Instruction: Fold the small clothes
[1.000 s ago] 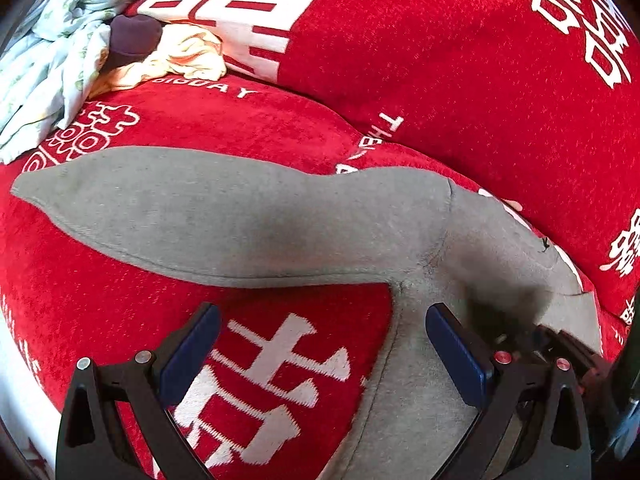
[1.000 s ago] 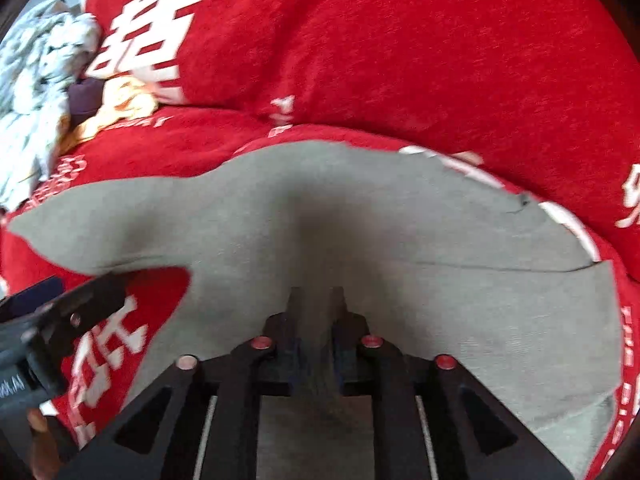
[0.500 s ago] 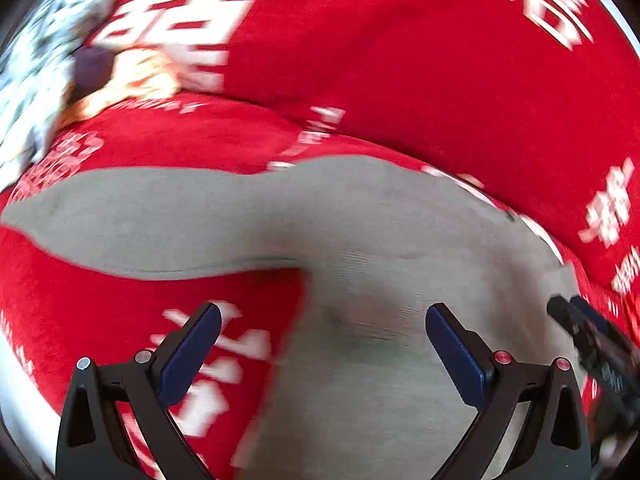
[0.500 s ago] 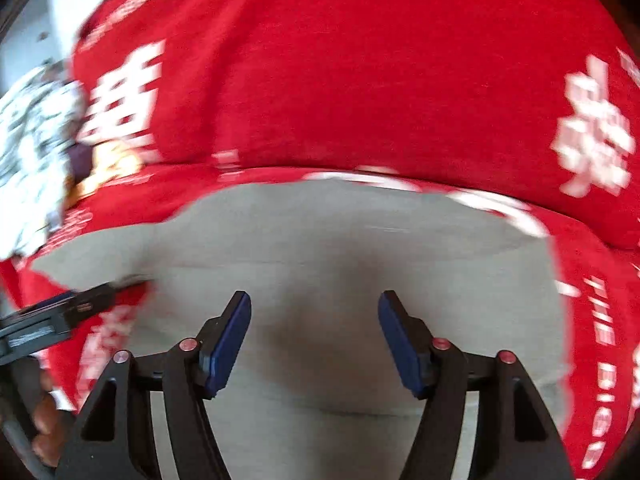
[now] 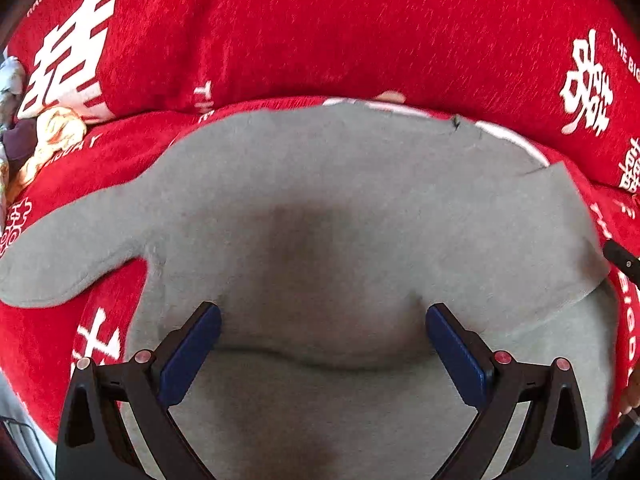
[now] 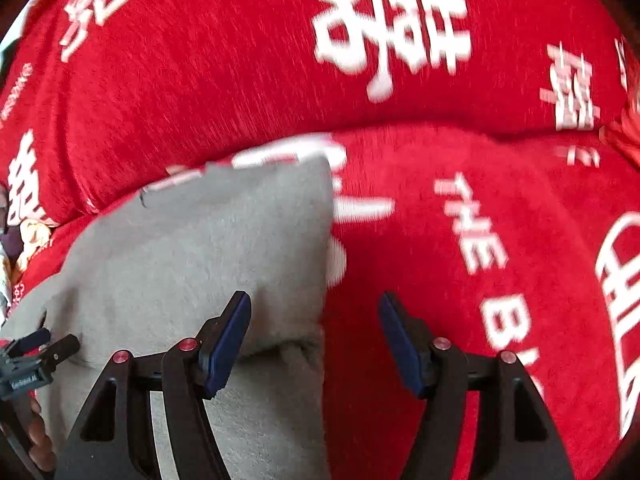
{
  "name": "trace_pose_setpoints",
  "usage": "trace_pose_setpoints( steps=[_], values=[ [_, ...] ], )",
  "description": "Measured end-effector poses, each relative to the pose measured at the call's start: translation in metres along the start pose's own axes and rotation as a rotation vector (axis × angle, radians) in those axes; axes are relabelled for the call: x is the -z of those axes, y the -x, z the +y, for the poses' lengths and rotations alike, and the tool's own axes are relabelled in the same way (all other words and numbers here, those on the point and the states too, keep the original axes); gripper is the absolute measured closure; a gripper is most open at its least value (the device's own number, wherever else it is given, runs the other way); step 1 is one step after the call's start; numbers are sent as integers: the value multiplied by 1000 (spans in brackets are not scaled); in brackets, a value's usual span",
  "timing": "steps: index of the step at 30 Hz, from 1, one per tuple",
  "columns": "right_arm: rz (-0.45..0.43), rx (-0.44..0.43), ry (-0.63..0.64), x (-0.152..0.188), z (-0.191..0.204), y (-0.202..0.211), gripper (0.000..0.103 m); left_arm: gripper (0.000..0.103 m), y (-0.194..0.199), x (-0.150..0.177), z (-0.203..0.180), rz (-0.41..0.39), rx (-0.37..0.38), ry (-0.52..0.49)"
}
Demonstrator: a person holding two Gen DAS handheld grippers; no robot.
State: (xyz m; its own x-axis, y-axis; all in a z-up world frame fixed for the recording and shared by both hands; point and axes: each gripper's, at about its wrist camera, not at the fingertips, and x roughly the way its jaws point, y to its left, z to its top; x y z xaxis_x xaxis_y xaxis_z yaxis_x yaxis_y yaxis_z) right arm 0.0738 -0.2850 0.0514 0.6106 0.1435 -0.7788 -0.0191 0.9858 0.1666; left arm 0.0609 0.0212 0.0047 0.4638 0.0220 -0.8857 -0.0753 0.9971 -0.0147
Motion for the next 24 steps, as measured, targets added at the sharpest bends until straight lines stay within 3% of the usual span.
trace_pose_setpoints(
  steps=[5,9,13,18,21,24],
  values=[
    [23,-84,92,-27,37,-33,33,0,-19,-11,-16,24,-15,-9],
    [127,-106,44,-41,29,-86,33,0,-27,-12,-17,7,-24,-4],
    [144,-119,4,-67,15,-106,33,0,-33,-18,-12,-1,-23,-11],
    [142,-88,-53,-75,2,-86,33,0,-24,-21,-2,9,-6,48],
    [120,-119,24,-62,23,-61,33,0,-23,-19,0,14,2,62],
    [153,-65,135,-37,56,-59,33,0,-27,-14,-6,26,-38,30]
  ],
)
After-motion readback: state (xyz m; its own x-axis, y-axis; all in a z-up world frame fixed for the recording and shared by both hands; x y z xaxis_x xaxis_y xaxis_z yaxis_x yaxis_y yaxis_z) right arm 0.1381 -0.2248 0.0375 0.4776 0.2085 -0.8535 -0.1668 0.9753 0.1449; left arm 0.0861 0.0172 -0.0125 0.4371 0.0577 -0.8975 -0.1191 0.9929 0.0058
